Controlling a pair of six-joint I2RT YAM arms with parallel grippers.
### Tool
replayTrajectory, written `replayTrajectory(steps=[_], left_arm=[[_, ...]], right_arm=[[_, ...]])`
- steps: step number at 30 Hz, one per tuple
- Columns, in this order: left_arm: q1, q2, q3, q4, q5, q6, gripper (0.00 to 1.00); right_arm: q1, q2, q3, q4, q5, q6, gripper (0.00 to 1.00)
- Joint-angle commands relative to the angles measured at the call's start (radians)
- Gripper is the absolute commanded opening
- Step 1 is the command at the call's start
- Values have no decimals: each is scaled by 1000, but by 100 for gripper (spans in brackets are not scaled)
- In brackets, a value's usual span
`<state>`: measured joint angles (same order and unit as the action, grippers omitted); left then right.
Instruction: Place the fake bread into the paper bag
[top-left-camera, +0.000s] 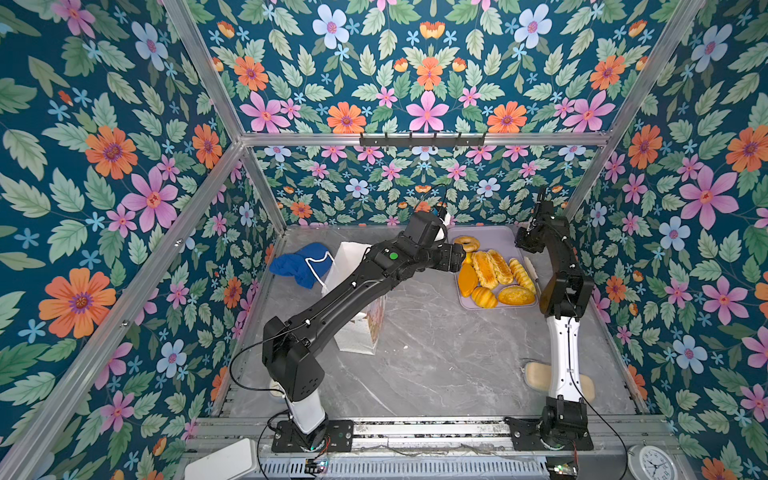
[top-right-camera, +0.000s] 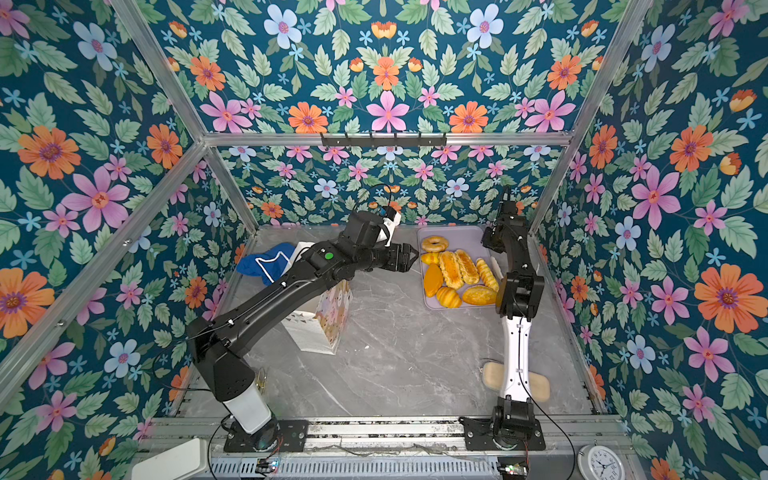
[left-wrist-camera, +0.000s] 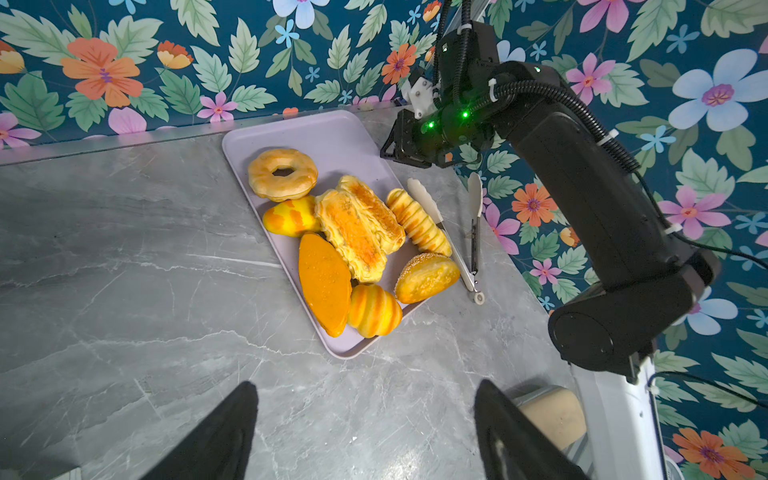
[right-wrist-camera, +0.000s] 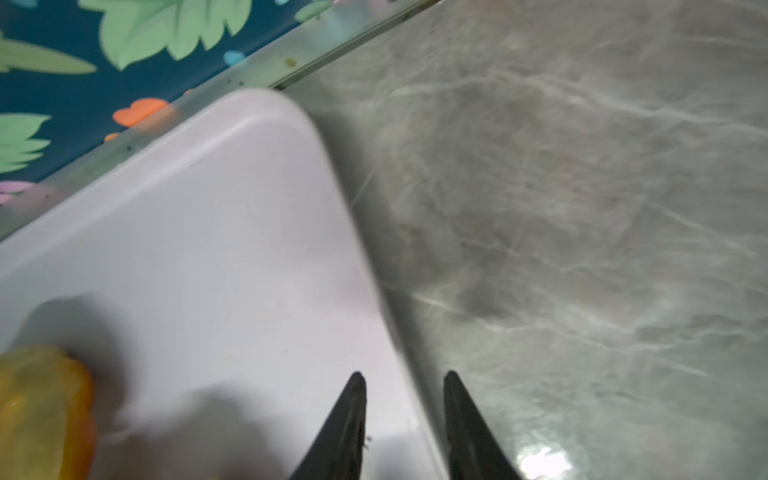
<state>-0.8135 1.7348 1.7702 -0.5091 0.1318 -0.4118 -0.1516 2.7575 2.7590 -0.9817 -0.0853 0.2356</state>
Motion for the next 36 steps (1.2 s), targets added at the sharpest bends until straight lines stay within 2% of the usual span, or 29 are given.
replayTrajectory(steps=[1, 10, 17, 27, 36], left_arm=[[-1, 4, 5, 16, 3, 2, 83], [2, 21, 15, 18, 11, 1, 83], [3, 22, 12, 21, 15, -2, 83], [4, 22, 1, 28, 28, -11, 83], [4, -4, -30, 42, 25, -18, 83]], right_arm=[[5, 4, 2, 12, 5, 8, 34], [4, 44, 19, 9, -55, 23, 32], [10, 52, 19, 2, -97, 31, 24], [73, 22, 21, 1, -103, 20, 17], [108, 35, 15, -39, -135, 65, 9]])
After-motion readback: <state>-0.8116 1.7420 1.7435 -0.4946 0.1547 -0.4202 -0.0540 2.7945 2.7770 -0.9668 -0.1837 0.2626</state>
